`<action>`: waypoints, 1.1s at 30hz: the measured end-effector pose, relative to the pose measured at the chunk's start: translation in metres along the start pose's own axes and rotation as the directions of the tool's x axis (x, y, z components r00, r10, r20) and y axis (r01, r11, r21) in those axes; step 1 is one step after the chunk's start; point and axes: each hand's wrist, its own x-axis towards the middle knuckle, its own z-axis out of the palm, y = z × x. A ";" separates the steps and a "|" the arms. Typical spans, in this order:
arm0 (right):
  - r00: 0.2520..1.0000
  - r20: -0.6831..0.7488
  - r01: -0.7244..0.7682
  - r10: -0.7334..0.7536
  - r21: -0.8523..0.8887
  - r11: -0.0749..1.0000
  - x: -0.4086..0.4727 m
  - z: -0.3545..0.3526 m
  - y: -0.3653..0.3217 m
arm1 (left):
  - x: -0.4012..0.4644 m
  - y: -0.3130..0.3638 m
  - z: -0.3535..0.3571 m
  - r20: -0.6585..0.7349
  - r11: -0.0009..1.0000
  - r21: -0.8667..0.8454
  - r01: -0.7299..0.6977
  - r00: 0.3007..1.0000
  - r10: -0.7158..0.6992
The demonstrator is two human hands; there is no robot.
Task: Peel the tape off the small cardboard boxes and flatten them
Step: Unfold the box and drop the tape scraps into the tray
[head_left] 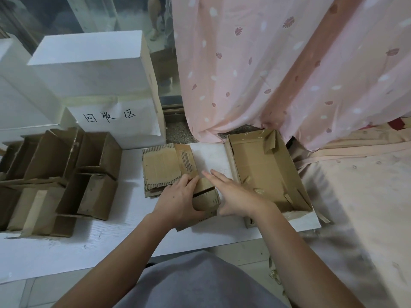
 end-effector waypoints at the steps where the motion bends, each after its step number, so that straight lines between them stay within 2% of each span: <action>1: 1.000 0.013 0.005 -0.005 -0.017 1.000 0.002 0.001 -0.002 | -0.001 0.000 0.000 -0.019 0.999 -0.035 -0.002 1.000 0.001; 4: 0.998 -0.053 0.034 -0.035 -0.003 0.999 0.008 0.006 -0.004 | -0.005 0.003 -0.007 -0.062 0.992 -0.125 0.000 0.998 -0.008; 7: 0.988 -0.133 0.083 -0.076 0.048 0.995 0.010 0.004 -0.006 | -0.013 -0.002 -0.021 -0.135 0.996 -0.083 0.038 0.990 -0.049; 10: 0.971 -0.223 0.128 -0.085 0.187 0.974 0.014 -0.004 -0.011 | -0.025 -0.016 -0.035 -0.261 0.978 -0.096 0.183 0.944 -0.202; 12: 0.950 -0.305 0.158 -0.071 0.273 0.949 0.021 -0.009 -0.019 | -0.032 -0.026 -0.044 -0.310 0.910 -0.314 0.271 0.877 -0.368; 14: 0.928 -0.366 0.199 -0.073 0.320 0.926 0.030 -0.011 -0.031 | -0.037 -0.034 -0.052 -0.236 0.750 -0.597 0.284 0.831 -0.503; 16: 0.923 -0.376 0.229 -0.081 0.368 0.901 0.037 -0.012 -0.048 | -0.039 -0.043 -0.055 -0.157 0.620 -0.737 0.267 0.826 -0.542; 19: 0.931 -0.361 0.243 -0.049 0.513 0.824 0.048 -0.008 -0.066 | -0.043 -0.051 -0.057 -0.163 0.550 -0.808 0.213 0.816 -0.555; 22: 0.912 -0.401 0.228 0.086 0.671 0.706 0.057 0.000 -0.085 | -0.046 -0.052 -0.058 -0.210 0.506 -0.846 0.165 0.771 -0.602; 25: 0.890 -0.415 0.172 0.190 0.691 0.702 0.067 0.015 -0.098 | -0.047 -0.058 -0.057 -0.242 0.525 -0.821 0.226 0.694 -0.678; 27: 0.895 -0.397 0.155 0.203 0.704 0.693 0.071 0.023 -0.104 | -0.049 -0.061 -0.056 -0.241 0.522 -0.816 0.250 0.673 -0.699; 30: 0.909 -0.381 0.166 0.167 0.701 0.694 0.070 0.030 -0.108 | -0.057 -0.067 -0.056 -0.199 0.497 -0.828 0.260 0.691 -0.695; 33: 0.937 -0.324 0.157 0.127 0.720 0.676 0.063 0.028 -0.108 | -0.067 -0.074 -0.057 -0.130 0.464 -0.852 0.242 0.761 -0.636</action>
